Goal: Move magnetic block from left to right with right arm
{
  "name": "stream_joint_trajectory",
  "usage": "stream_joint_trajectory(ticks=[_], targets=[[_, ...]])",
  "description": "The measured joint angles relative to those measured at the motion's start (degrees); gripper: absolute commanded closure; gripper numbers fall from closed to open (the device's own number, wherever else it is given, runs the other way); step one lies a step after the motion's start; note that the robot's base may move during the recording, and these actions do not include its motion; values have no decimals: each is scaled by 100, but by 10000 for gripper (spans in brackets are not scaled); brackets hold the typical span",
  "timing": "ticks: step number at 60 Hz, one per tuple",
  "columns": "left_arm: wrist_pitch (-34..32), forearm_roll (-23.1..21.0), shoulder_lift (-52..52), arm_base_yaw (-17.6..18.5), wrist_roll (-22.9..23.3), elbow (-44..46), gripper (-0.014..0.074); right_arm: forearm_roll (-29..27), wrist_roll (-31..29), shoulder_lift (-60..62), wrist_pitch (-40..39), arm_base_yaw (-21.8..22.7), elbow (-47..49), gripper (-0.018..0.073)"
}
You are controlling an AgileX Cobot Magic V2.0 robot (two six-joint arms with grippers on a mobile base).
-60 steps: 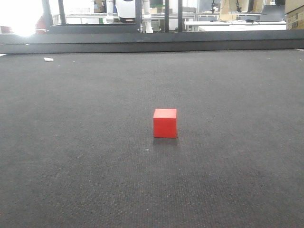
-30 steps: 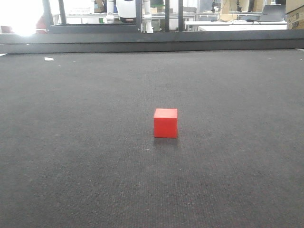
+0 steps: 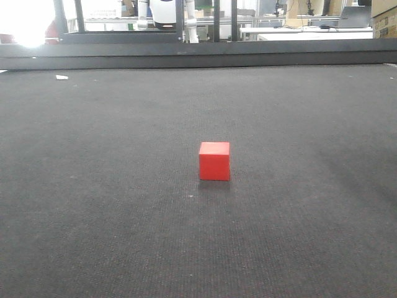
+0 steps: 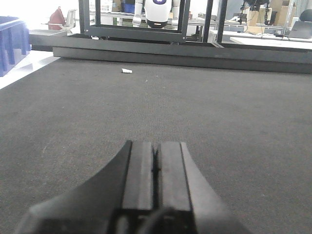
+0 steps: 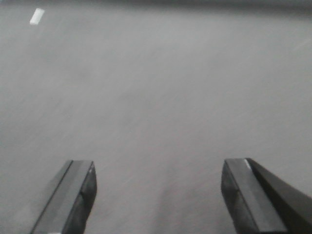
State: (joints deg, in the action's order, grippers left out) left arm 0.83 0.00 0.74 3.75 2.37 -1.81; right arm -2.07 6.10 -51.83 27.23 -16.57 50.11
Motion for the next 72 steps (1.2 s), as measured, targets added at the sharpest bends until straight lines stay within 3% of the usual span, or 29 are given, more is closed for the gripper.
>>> stream_joint_trajectory(ticks=[15, 25, 33, 49, 72], targets=[[0, 0, 0, 0, 0, 0, 713, 676, 1771, -1808, 1422, -1293, 1450, -64], [0, 0, 0, 0, 0, 0, 712, 1232, 3000, -2771, 1995, -1905, 2124, -64], [0, 0, 0, 0, 0, 0, 713, 1490, 3595, -3406, 2307, -2245, 2496, -64], [0, 0, 0, 0, 0, 0, 713, 1655, 3893, -4522, 2678, -2611, 3048, -64], [0, 0, 0, 0, 13, 0, 713, 1689, 4203, -5540, 2874, -2576, 3608, -64]])
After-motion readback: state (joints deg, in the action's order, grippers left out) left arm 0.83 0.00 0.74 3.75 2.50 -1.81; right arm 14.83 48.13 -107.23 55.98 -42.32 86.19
